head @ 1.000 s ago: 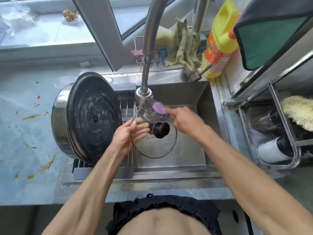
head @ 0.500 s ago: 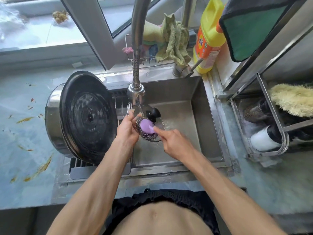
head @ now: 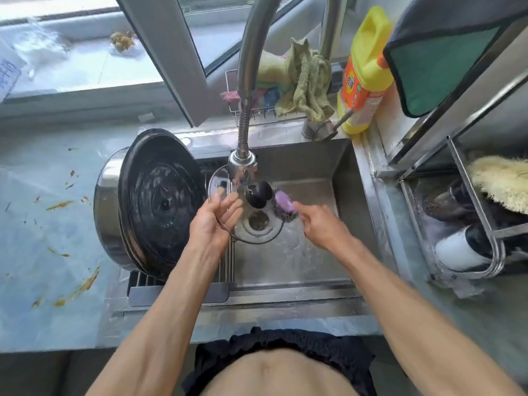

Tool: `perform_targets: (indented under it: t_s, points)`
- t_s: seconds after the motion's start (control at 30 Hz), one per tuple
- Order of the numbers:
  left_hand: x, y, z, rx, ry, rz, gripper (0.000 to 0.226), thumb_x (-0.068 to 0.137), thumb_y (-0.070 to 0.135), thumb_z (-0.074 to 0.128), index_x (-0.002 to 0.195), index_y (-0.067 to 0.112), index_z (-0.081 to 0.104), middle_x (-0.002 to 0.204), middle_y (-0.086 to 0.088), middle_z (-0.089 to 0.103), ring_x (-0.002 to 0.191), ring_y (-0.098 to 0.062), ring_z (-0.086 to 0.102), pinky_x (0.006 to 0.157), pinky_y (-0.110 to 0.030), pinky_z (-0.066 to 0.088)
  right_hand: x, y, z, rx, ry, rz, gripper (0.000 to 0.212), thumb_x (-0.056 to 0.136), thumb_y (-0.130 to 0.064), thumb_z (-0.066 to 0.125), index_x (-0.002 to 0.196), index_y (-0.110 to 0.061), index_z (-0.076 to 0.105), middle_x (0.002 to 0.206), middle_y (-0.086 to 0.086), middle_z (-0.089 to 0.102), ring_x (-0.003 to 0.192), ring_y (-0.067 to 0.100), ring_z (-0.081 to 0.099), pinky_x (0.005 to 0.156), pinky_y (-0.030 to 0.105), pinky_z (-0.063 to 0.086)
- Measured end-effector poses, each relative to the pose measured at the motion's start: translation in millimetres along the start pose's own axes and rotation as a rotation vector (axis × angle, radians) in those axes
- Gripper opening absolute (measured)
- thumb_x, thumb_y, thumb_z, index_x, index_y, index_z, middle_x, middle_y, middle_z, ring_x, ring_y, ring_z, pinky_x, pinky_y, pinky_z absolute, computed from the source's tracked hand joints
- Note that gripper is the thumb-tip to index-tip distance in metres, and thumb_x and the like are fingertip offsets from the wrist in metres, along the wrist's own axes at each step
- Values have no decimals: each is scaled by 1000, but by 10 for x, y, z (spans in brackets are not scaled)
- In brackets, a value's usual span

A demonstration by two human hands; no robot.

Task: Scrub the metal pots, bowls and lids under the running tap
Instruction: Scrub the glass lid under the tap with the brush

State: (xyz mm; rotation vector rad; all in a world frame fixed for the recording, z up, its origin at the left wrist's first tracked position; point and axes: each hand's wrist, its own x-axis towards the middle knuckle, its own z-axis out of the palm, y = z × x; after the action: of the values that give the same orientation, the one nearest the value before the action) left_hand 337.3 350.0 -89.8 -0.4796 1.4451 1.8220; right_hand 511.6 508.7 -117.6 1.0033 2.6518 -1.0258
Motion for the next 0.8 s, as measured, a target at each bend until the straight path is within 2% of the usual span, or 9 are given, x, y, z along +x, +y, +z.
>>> perform_targets:
  t_s: [0.13, 0.2, 0.27, 0.33, 0.43, 0.57, 0.63, 0.73, 0.8]
  points:
    - [56, -73, 143, 19, 65, -13, 24, 107, 16, 52, 127, 12, 63, 94, -11, 75, 81, -20, 73, 67, -29, 64, -381, -132, 225, 85, -36, -58, 43, 102, -19, 46, 141, -35, 51, 97, 16, 71, 85, 34, 65, 78, 46, 55]
    - [-22, -191, 210, 53, 63, -8, 18, 105, 14, 55, 119, 12, 67, 83, -4, 75, 66, -11, 71, 52, -22, 57, -414, -279, 259, 117, 9, -130, 46, 100, -17, 47, 142, -35, 50, 91, 15, 71, 80, 35, 63, 73, 44, 54]
    - [-111, -307, 208, 71, 44, 13, 14, 104, 13, 57, 110, 8, 68, 74, 0, 75, 58, -10, 71, 51, -22, 55, -307, -400, 235, 107, 68, -163, 49, 98, -16, 47, 143, -37, 48, 89, 13, 70, 81, 35, 62, 70, 44, 53]
    - [-147, -384, 146, 109, 8, 28, 27, 105, 16, 56, 126, 0, 65, 83, -5, 75, 66, -14, 73, 59, -25, 59, -157, -454, 185, 95, 102, -136, 49, 97, -16, 47, 140, -38, 49, 96, 14, 71, 87, 37, 63, 71, 45, 53]
    - [-152, -402, 41, 163, -76, 48, 43, 108, 13, 48, 145, -9, 43, 66, 2, 62, 46, -6, 59, 44, -16, 48, 29, -408, 112, 60, 87, -71, 46, 97, -15, 45, 136, -37, 50, 106, 16, 71, 95, 40, 64, 74, 47, 55]
    - [-162, -299, -160, 148, -74, 22, 26, 109, 19, 48, 127, 7, 62, 88, -7, 78, 71, -17, 76, 62, -27, 63, 172, -274, 73, 120, 62, 25, 41, 100, -16, 42, 136, -29, 55, 123, 15, 68, 111, 38, 61, 88, 50, 53]
    - [-146, -240, -257, 111, -53, -2, 21, 110, 19, 45, 119, 13, 63, 89, -9, 79, 75, -19, 77, 70, -30, 64, 198, -201, 74, 250, 99, 39, 34, 100, -18, 44, 128, -25, 62, 122, 11, 68, 112, 34, 61, 93, 49, 51]
    - [-106, -164, -301, 60, -42, -38, 21, 110, 21, 44, 113, 16, 64, 90, -8, 79, 76, -19, 78, 68, -31, 63, 177, -124, 91, 453, 166, 132, 24, 99, -23, 49, 110, -17, 69, 95, 9, 73, 82, 30, 66, 72, 42, 53]
    - [-68, -152, -292, 34, -53, -74, 22, 110, 21, 43, 111, 16, 65, 93, -9, 80, 78, -20, 78, 63, -31, 64, 120, -100, 127, 564, 214, 261, 21, 96, -28, 53, 90, -14, 67, 72, 4, 64, 58, 25, 54, 52, 33, 41]
